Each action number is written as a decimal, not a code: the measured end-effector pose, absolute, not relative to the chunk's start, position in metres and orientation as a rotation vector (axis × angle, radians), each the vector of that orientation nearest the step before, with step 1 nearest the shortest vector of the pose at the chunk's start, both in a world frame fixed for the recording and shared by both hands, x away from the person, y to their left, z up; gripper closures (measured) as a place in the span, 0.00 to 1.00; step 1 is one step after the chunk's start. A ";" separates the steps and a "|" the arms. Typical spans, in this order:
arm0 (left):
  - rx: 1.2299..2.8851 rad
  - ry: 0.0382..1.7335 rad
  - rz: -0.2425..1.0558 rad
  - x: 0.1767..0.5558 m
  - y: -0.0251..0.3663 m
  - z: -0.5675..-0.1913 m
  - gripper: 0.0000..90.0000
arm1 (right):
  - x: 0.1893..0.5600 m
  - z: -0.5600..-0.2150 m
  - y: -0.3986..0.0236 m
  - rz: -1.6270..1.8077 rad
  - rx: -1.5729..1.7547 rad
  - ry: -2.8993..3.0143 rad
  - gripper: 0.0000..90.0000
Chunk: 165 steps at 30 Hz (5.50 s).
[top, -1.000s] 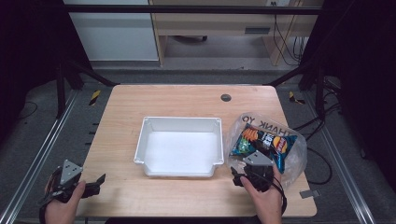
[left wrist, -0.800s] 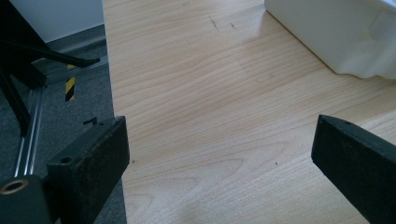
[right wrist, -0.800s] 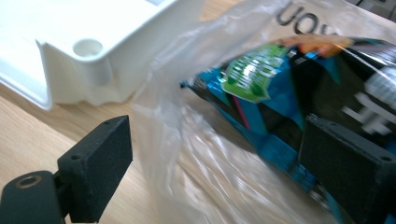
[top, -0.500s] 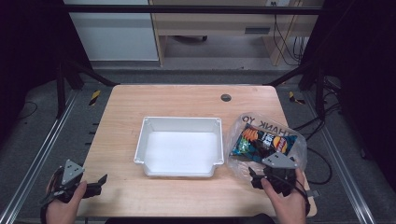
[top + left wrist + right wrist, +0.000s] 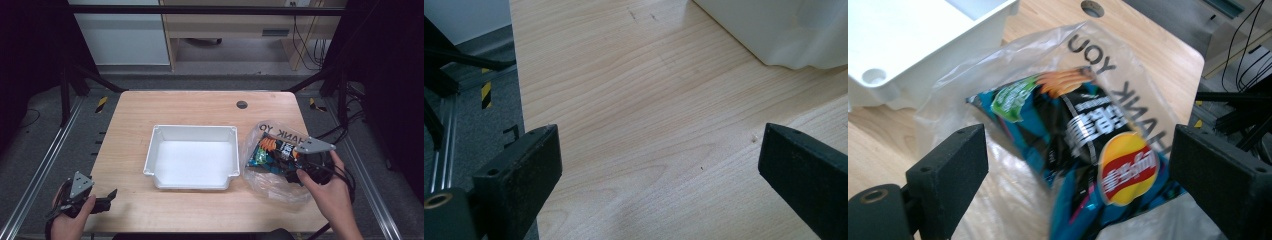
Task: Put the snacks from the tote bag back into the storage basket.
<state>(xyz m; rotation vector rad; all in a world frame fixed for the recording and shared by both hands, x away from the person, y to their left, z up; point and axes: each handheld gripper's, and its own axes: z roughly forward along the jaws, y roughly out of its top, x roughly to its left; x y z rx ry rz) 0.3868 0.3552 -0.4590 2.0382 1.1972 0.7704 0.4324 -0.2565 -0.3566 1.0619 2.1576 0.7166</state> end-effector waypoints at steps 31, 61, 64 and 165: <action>1.913 1.247 0.790 0.386 0.373 -0.452 0.04 | 0.527 -0.342 -0.256 0.705 1.000 2.459 0.10; 2.080 1.189 0.699 0.399 0.352 -0.465 0.03 | 0.553 -0.372 -0.252 0.540 0.992 2.644 0.09; 2.077 1.181 0.710 0.399 0.352 -0.464 0.03 | 0.552 -0.378 -0.250 0.495 0.977 2.660 0.09; 2.101 1.132 0.769 0.402 0.350 -0.463 0.03 | 0.525 -0.316 -0.137 0.905 0.532 2.492 0.49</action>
